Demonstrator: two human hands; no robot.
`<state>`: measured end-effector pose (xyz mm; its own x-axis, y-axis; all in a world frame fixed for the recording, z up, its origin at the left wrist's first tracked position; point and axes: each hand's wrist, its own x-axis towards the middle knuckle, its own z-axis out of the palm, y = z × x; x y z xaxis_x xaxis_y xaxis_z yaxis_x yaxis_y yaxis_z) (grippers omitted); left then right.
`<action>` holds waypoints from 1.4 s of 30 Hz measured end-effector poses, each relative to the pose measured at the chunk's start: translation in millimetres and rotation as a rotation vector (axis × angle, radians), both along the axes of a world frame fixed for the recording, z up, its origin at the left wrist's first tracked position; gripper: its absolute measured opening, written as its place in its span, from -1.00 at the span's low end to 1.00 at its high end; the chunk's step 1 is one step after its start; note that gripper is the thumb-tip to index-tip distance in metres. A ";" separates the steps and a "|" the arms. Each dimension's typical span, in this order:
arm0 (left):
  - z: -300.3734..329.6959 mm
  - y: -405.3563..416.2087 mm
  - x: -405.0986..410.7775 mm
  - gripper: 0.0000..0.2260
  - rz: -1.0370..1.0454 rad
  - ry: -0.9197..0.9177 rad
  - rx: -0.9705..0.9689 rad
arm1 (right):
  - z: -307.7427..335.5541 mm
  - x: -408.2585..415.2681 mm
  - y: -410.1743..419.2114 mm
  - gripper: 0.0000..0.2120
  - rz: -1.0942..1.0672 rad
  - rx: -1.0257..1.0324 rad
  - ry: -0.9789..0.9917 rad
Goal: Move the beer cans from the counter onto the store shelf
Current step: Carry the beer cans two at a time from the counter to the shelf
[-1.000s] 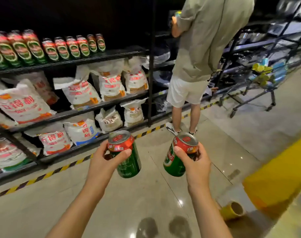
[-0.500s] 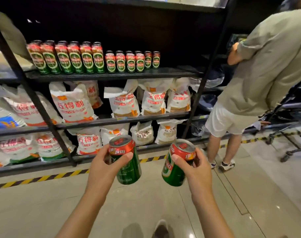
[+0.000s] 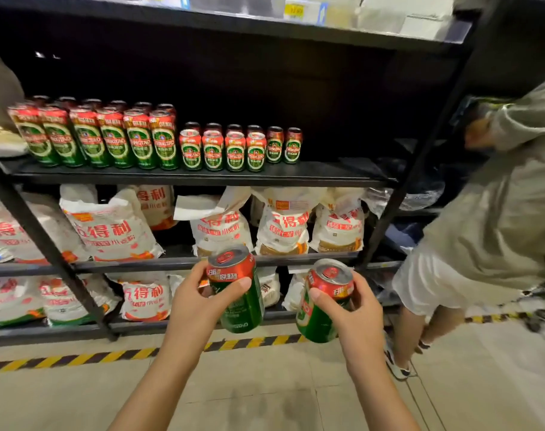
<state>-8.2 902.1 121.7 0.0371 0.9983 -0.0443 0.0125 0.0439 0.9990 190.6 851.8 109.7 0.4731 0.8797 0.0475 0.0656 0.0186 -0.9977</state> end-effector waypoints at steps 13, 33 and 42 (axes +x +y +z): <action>-21.2 177.7 40.6 -0.62 0.093 0.046 -0.039 | -18.8 55.4 187.9 -0.47 0.026 -0.050 0.047; -8.7 399.2 167.1 -0.51 0.036 0.136 -0.007 | -18.3 141.6 414.7 -0.51 0.021 -0.009 -0.068; -7.1 449.9 202.2 -0.54 0.137 0.230 0.020 | -12.0 157.8 485.7 -0.53 0.152 0.042 -0.123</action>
<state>193.9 1352.0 114.7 -0.1072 0.9941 -0.0167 0.2342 0.0416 0.9713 348.5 1337.6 97.7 0.3238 0.9365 0.1345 0.1799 0.0787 -0.9805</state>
